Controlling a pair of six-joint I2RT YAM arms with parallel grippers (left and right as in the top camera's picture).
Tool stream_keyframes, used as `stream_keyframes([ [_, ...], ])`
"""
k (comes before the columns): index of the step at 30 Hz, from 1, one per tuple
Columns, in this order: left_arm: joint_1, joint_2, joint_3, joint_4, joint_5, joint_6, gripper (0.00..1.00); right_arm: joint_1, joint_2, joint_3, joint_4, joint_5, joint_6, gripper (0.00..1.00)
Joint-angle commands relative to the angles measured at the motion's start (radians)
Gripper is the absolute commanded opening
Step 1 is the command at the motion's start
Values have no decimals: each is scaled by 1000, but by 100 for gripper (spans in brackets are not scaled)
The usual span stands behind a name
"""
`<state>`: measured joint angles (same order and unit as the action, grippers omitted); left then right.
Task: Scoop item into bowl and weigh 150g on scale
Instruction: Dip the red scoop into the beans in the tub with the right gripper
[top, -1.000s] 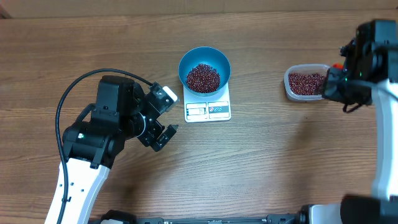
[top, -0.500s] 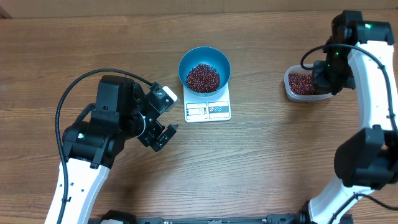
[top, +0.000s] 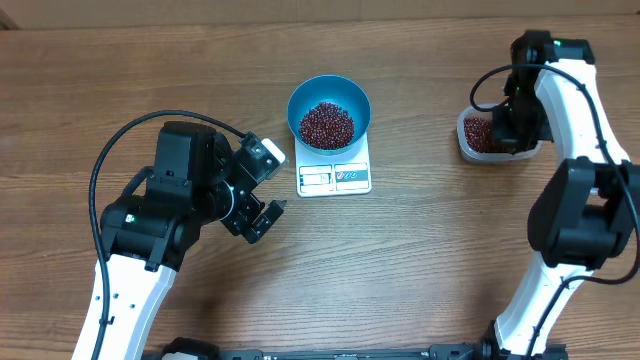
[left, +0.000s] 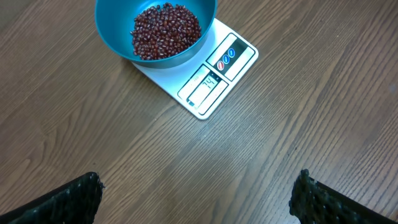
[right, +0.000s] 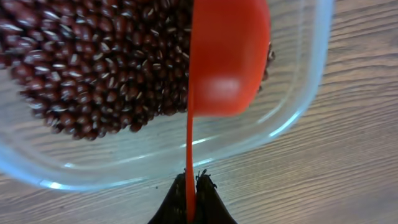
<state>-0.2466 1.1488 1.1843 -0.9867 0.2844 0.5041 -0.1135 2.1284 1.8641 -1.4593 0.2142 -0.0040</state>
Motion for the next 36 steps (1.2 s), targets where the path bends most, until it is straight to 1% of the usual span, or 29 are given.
stream_keyframes([
  [1, 5, 3, 23, 3, 0, -11, 100, -5, 23, 5, -2, 11, -6, 4],
  [4, 5, 3, 23, 3, 0, -11, 100, -5, 31, 5, -8, -60, -47, 4],
  [7, 5, 3, 23, 3, 0, -11, 100, -5, 31, 5, -21, -173, -103, 4],
  [15, 5, 3, 23, 3, 0, -11, 100, -6, 31, 5, -23, -309, -108, 4],
  [18, 5, 3, 23, 3, 0, -11, 99, -7, 31, 5, -22, -386, -146, 4],
  [26, 5, 3, 23, 3, 0, -11, 99, -11, 31, 5, -8, -446, -154, 4],
  [33, 5, 3, 23, 3, 0, -11, 99, -94, 31, 5, -5, -548, -156, 4],
  [36, 5, 3, 23, 3, 0, -11, 100, -139, 31, 5, -18, -635, -208, 4],
])
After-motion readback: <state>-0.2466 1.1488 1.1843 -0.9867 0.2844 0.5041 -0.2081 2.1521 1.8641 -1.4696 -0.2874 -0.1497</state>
